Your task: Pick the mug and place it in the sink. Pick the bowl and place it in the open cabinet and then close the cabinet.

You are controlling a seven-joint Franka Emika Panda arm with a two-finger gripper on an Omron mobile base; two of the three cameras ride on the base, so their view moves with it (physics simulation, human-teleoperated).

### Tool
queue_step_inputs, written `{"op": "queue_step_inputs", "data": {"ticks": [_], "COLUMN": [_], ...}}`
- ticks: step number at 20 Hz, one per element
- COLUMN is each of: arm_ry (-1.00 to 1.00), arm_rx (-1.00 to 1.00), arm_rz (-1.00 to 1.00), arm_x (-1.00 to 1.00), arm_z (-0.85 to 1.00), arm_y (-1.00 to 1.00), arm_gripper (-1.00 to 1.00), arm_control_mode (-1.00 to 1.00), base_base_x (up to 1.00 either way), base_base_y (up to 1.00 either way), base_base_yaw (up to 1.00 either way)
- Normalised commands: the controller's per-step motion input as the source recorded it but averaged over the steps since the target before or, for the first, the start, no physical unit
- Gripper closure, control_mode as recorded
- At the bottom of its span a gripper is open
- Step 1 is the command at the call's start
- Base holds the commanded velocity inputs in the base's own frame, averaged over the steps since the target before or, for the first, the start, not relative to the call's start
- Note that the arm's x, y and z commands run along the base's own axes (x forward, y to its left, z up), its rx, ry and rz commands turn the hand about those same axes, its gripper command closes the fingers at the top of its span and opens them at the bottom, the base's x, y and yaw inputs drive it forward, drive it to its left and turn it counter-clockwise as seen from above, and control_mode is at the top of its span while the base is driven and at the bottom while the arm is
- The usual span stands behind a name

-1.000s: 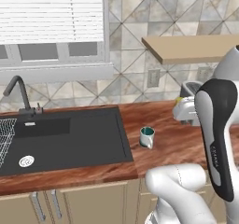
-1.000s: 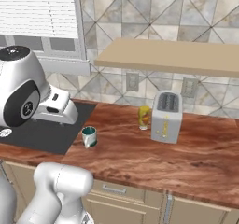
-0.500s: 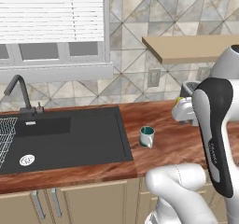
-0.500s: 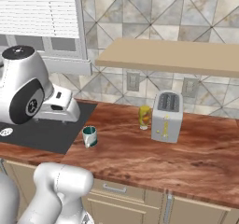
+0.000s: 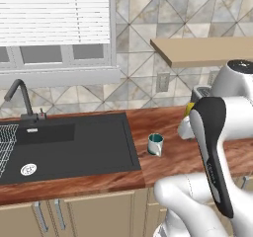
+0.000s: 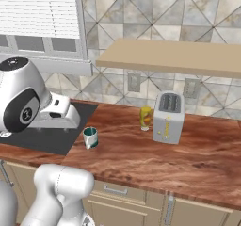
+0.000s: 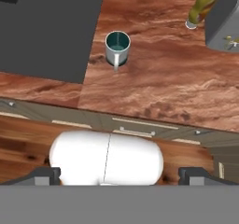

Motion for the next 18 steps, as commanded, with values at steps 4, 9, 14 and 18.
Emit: {"op": "queue_step_inputs", "data": {"ticks": [4, 9, 14, 18], "arm_ry": [0.00, 0.03, 0.02, 0.00], "arm_rx": [-0.01, 0.00, 0.00, 0.00], "arm_rz": [0.00, 0.00, 0.00, 0.00], "arm_x": [0.00, 0.16, 0.24, 0.25], "arm_z": [-0.31, -0.27, -0.29, -0.28], "arm_y": [0.00, 0.00, 0.00, 0.00], "arm_gripper": [-1.00, -1.00, -1.00, -1.00], "arm_control_mode": [-1.00, -1.00, -1.00, -1.00], "base_base_x": [0.00, 0.00, 0.00, 0.00], "base_base_y": [0.00, 0.00, 0.00, 0.00], "base_base_yaw": [0.00, 0.00, 0.00, 0.00]}}
